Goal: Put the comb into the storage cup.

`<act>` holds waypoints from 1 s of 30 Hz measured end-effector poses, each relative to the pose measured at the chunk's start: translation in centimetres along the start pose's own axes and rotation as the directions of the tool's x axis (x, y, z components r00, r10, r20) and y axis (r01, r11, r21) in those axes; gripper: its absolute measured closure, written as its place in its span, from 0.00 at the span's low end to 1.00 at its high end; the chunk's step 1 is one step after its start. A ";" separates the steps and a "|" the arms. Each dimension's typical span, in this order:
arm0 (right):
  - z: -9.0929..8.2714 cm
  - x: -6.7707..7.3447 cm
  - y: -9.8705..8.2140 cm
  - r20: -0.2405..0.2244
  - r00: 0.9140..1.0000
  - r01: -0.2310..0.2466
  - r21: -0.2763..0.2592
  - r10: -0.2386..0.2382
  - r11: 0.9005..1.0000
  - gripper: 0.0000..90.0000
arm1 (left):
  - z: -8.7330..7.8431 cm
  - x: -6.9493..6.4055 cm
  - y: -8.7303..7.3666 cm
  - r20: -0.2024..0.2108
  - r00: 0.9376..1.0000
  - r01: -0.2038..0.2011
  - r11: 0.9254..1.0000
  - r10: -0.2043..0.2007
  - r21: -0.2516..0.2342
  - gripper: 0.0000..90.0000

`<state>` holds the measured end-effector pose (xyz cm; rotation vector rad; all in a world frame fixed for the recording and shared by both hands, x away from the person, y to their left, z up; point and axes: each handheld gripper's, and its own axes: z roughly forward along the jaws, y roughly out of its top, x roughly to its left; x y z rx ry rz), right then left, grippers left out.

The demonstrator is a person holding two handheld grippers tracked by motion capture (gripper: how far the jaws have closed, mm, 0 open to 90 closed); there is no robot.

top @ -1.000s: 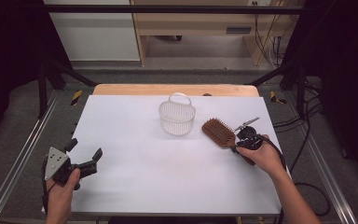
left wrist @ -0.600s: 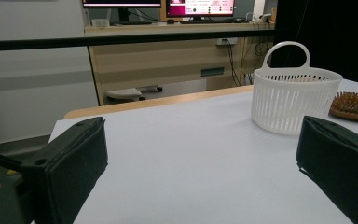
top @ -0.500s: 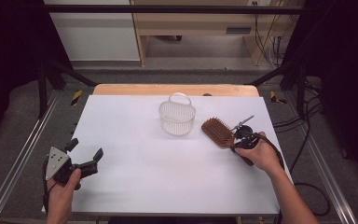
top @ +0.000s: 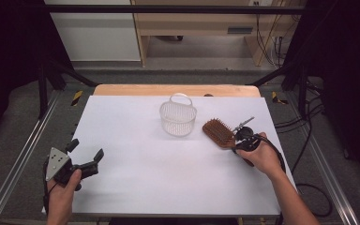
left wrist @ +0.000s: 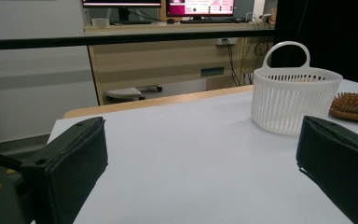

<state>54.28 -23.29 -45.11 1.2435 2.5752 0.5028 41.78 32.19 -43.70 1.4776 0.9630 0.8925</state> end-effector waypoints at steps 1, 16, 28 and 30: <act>-0.1 0.1 -0.1 -0.001 1.000 -0.007 -0.010 0.007 1.000 0.81 | 0.0 0.0 0.0 0.000 1.000 -0.002 1.000 0.002 0.000 0.02; -2.6 1.7 -2.3 -0.020 1.000 -0.004 -0.190 0.000 0.982 0.81 | 0.0 -0.4 0.2 0.009 1.000 -0.014 1.000 0.014 -0.002 0.02; -4.2 4.4 -3.8 -0.041 0.999 -0.008 -0.349 -0.007 0.937 0.81 | 0.0 -2.1 0.7 0.050 0.999 -0.016 1.000 0.017 -0.018 0.02; -4.6 4.9 -3.9 -0.046 0.999 -0.007 -0.378 -0.011 0.926 0.81 | 0.1 -2.7 1.0 0.076 0.997 -0.009 1.000 0.011 -0.027 0.02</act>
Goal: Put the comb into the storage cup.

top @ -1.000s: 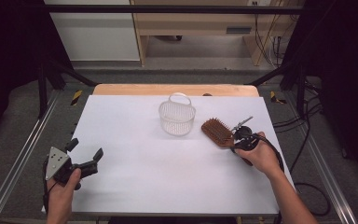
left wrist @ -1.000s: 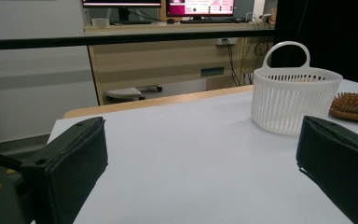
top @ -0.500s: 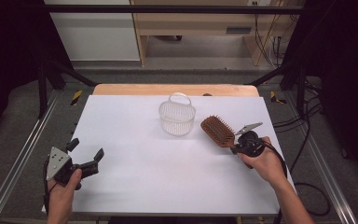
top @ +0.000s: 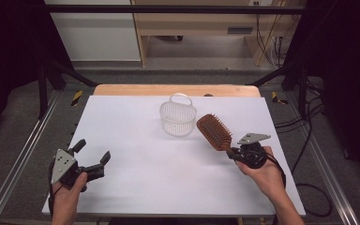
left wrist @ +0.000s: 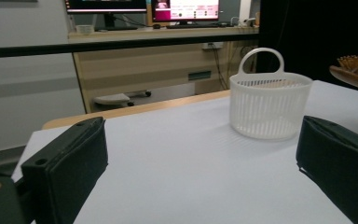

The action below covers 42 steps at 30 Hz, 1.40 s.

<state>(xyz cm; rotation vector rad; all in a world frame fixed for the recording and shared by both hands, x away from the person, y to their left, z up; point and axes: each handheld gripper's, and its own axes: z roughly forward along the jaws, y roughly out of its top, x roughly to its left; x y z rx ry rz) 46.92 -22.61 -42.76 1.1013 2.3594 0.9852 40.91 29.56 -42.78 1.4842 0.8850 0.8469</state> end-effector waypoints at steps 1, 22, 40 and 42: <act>-0.2 0.3 0.0 -0.004 1.000 0.005 -0.019 -0.005 1.000 0.81 | 0.1 -0.3 0.2 0.009 1.000 -0.008 1.000 0.008 0.002 0.02; 0.2 5.8 3.8 -0.055 0.995 0.065 -0.265 -0.082 0.962 0.81 | 6.2 -9.3 6.2 0.256 0.963 -0.075 0.997 0.081 -0.034 0.02; 1.0 9.3 4.2 -0.090 0.989 0.077 -0.364 -0.117 0.928 0.81 | 8.8 -10.8 7.6 0.253 0.967 0.012 1.000 -0.006 -0.023 0.02; 1.1 9.7 4.3 -0.085 0.988 0.086 -0.368 -0.126 0.926 0.81 | 8.9 -10.9 7.6 0.268 0.963 0.035 0.999 -0.030 -0.016 0.02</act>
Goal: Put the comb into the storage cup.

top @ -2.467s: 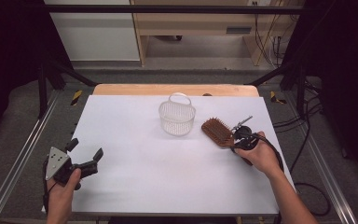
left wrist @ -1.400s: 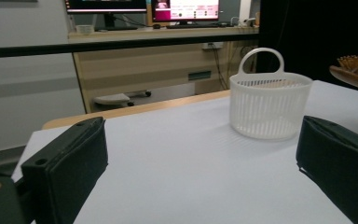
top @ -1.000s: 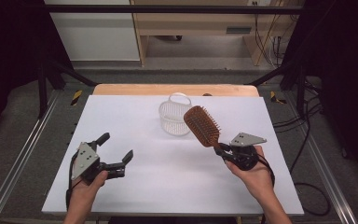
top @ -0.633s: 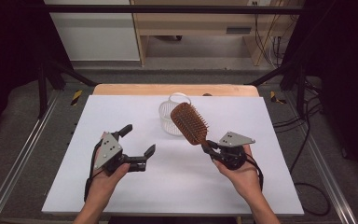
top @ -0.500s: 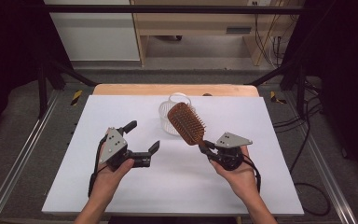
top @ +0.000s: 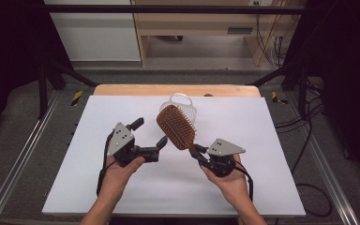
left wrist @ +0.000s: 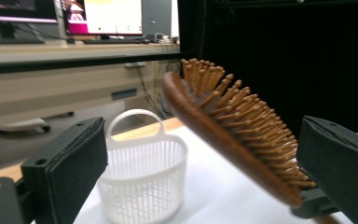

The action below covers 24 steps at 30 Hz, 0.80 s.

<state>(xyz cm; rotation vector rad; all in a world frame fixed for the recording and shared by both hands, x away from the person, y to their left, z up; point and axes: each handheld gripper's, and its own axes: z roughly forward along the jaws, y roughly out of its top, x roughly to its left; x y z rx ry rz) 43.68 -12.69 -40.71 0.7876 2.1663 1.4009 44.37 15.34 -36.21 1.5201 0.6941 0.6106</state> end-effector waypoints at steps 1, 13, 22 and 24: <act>0.1 0.1 0.0 -0.004 1.000 0.003 -0.003 -0.003 1.000 0.81 | 0.0 0.0 0.1 0.005 1.000 0.008 1.000 -0.008 -0.003 0.02; 0.8 0.9 0.1 -0.018 1.000 0.023 -0.022 -0.023 0.999 0.81 | 1.0 -0.2 0.7 0.045 0.994 0.098 0.995 -0.099 0.023 0.02; 1.1 1.5 0.1 -0.017 0.999 0.049 -0.027 -0.050 0.998 0.81 | 2.5 -0.1 0.7 0.072 0.977 0.197 0.979 -0.200 0.049 0.04; 1.2 1.6 0.0 -0.017 0.998 0.053 -0.026 -0.053 0.998 0.81 | 2.7 0.2 0.6 0.076 0.971 0.224 0.973 -0.228 0.052 0.06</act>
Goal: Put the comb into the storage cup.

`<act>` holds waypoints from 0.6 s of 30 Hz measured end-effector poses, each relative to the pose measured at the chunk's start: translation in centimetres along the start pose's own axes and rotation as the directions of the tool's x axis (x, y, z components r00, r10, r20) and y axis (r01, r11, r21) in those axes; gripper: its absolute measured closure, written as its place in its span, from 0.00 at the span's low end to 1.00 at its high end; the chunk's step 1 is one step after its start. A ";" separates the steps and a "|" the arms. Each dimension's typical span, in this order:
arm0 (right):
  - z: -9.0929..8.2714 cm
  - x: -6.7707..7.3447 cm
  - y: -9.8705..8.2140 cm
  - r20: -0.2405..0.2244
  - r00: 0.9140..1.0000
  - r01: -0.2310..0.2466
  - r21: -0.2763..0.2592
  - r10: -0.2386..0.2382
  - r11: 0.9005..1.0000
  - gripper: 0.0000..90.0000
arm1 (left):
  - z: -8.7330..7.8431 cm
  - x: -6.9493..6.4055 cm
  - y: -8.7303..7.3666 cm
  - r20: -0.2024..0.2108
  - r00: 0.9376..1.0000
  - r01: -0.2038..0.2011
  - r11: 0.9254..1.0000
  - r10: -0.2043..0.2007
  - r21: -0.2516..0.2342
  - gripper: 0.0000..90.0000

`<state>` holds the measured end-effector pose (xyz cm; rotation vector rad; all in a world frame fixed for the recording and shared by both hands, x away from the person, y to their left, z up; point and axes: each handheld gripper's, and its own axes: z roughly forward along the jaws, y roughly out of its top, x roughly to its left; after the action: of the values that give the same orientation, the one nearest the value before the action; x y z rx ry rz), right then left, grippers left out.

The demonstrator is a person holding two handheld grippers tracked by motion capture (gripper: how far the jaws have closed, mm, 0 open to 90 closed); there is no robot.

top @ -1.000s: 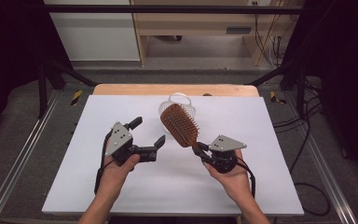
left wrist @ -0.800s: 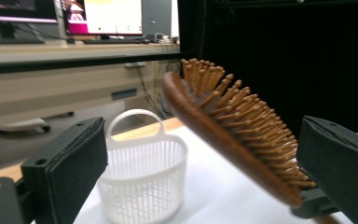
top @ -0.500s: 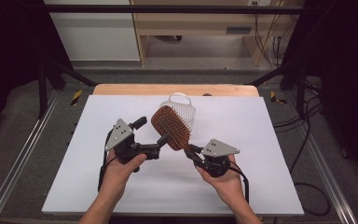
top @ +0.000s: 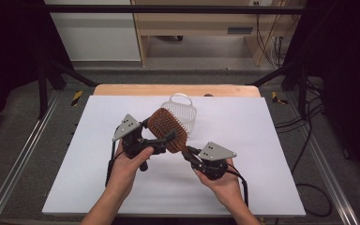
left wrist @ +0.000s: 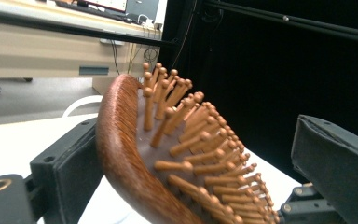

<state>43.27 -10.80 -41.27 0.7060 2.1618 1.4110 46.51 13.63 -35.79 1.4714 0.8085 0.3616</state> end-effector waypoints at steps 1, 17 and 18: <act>0.0 0.0 0.0 0.002 1.000 0.001 0.001 -0.001 1.000 0.81 | 0.1 0.1 0.0 0.003 1.000 0.013 1.000 -0.013 0.001 0.07; 0.3 0.2 -0.2 0.021 1.000 -0.002 -0.015 0.002 1.000 0.81 | 0.3 0.8 0.1 0.000 0.997 0.073 0.997 -0.073 0.024 0.29; 0.3 0.3 -0.2 0.020 1.000 -0.001 -0.015 0.001 1.000 0.81 | 0.3 0.9 0.2 0.000 0.997 0.073 0.997 -0.073 0.030 0.29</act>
<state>43.24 -10.48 -41.59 0.7131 2.1341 1.4131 47.41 14.00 -35.90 1.4657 0.8678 0.2943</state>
